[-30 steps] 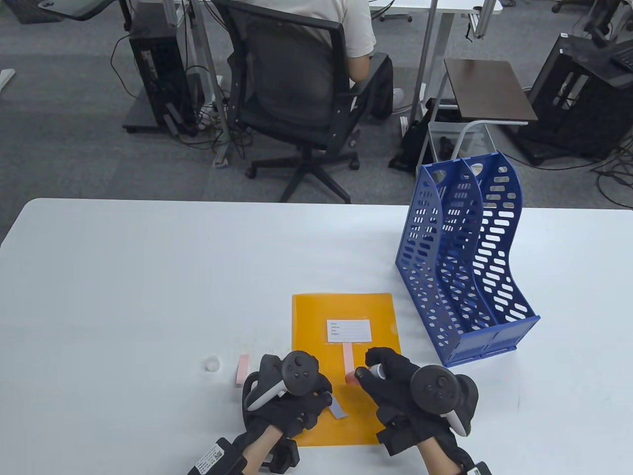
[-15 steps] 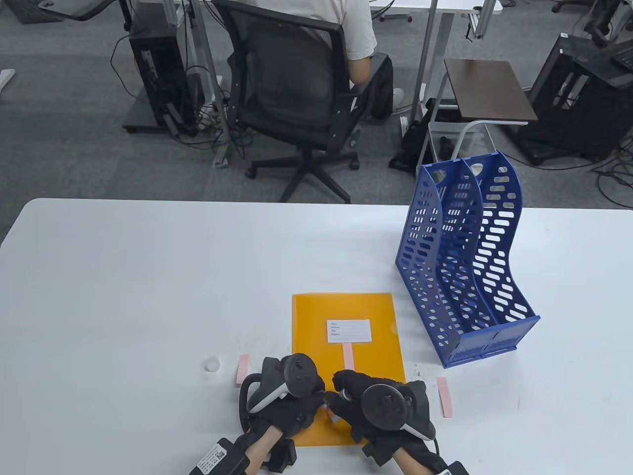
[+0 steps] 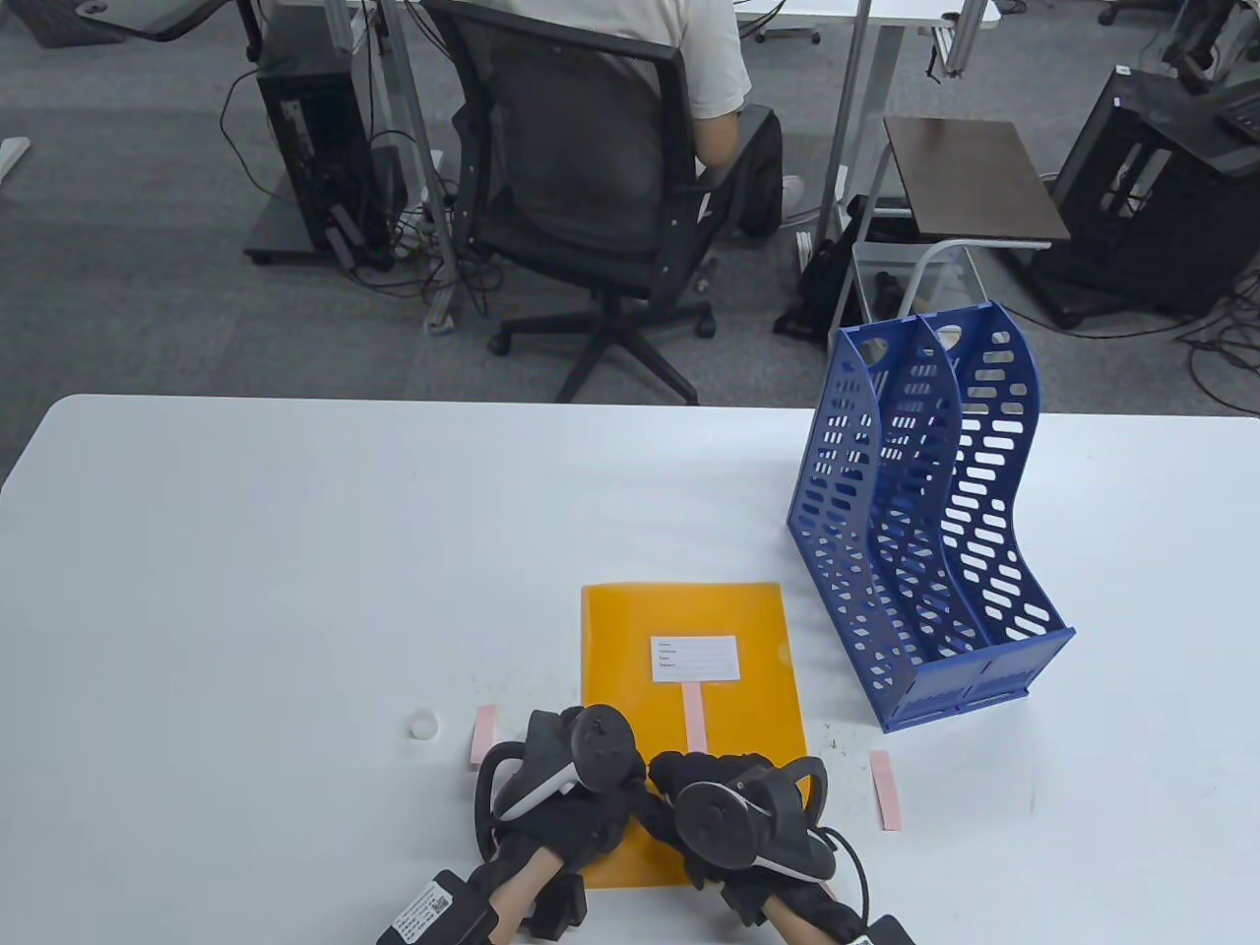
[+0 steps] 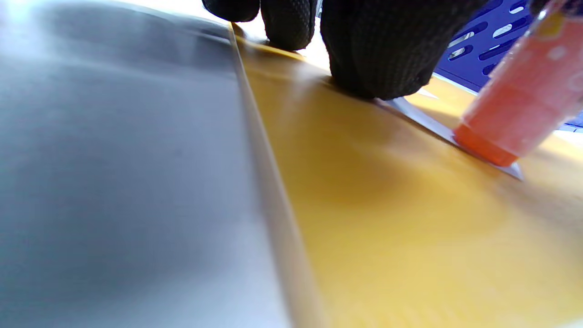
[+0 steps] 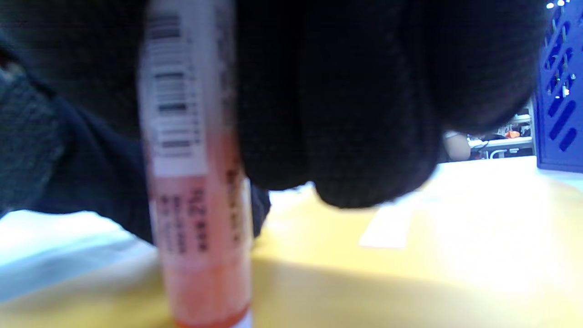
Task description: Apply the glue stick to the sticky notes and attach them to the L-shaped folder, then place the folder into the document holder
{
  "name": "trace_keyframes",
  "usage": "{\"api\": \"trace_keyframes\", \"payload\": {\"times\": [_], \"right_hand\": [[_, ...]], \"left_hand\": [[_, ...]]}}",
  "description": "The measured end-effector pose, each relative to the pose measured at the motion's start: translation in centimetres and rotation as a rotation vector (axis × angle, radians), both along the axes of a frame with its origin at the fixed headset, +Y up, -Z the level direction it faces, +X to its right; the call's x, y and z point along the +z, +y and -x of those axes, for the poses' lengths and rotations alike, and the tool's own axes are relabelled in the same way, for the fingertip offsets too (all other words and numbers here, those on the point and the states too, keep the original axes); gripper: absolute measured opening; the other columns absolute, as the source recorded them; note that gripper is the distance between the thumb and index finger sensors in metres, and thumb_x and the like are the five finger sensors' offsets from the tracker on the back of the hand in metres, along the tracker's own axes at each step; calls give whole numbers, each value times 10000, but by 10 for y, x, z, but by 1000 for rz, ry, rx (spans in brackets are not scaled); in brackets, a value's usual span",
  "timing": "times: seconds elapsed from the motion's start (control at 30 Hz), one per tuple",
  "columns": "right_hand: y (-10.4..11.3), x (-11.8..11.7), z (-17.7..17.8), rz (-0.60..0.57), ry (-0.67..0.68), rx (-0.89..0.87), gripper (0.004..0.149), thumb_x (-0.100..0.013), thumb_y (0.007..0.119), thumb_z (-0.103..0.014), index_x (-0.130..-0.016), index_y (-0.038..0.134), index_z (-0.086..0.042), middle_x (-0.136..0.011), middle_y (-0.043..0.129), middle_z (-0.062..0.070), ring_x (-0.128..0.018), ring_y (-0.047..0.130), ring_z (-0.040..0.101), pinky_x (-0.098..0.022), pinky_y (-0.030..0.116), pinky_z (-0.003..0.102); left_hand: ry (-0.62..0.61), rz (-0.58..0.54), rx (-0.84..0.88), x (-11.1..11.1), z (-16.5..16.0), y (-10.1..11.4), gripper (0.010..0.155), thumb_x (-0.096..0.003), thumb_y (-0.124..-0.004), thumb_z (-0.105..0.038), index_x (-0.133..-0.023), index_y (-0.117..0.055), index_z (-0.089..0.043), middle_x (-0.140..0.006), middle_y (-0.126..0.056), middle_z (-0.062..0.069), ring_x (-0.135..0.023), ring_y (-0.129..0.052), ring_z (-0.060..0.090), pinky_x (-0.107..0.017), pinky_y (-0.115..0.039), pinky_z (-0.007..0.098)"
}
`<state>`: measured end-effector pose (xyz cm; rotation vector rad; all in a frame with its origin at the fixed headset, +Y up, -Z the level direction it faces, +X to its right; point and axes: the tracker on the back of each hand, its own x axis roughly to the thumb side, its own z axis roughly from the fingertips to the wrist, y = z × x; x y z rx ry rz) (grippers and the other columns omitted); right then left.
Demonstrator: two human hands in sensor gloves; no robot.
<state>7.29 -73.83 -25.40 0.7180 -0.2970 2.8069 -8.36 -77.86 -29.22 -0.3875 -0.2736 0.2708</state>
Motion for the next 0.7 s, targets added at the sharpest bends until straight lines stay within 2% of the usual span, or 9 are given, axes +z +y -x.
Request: {"api": "trace_keyframes", "payload": {"times": [0.17, 0.3, 0.5, 0.7], "right_hand": [[9, 0, -14, 16, -27, -18, 482, -383, 949, -546, -629, 963, -132, -363, 1043, 88, -168, 1053, 228, -273, 889, 492], [15, 1, -28, -9, -59, -131, 494, -399, 924, -554, -654, 953, -131, -357, 1024, 79, -148, 1032, 208, -264, 887, 486], [6, -1, -16, -2, -38, -116, 496, -415, 893, -545, -710, 924, -147, -407, 1009, 84, -185, 1024, 206, -287, 881, 490], [-1, -3, -4, 12, -26, -35, 489, -418, 890, -539, -719, 919, -155, -422, 1007, 90, -199, 1024, 215, -298, 878, 496]], "left_hand": [[1, 2, 0, 0, 0, 0, 369, -507, -836, -416, -851, -813, -286, -1166, -499, 65, -1115, -408, 373, -780, -357, 670], [2, -1, -4, 0, 0, 0, 371, -507, -836, -416, -853, -811, -282, -1163, -502, 77, -1114, -410, 375, -779, -358, 670], [3, -3, -3, 1, 0, -1, 372, -508, -834, -416, -854, -809, -284, -1163, -501, 77, -1114, -411, 375, -779, -360, 670], [3, -5, -8, 1, -1, 0, 372, -510, -831, -414, -856, -807, -283, -1166, -498, 67, -1114, -412, 376, -779, -360, 670]]}}
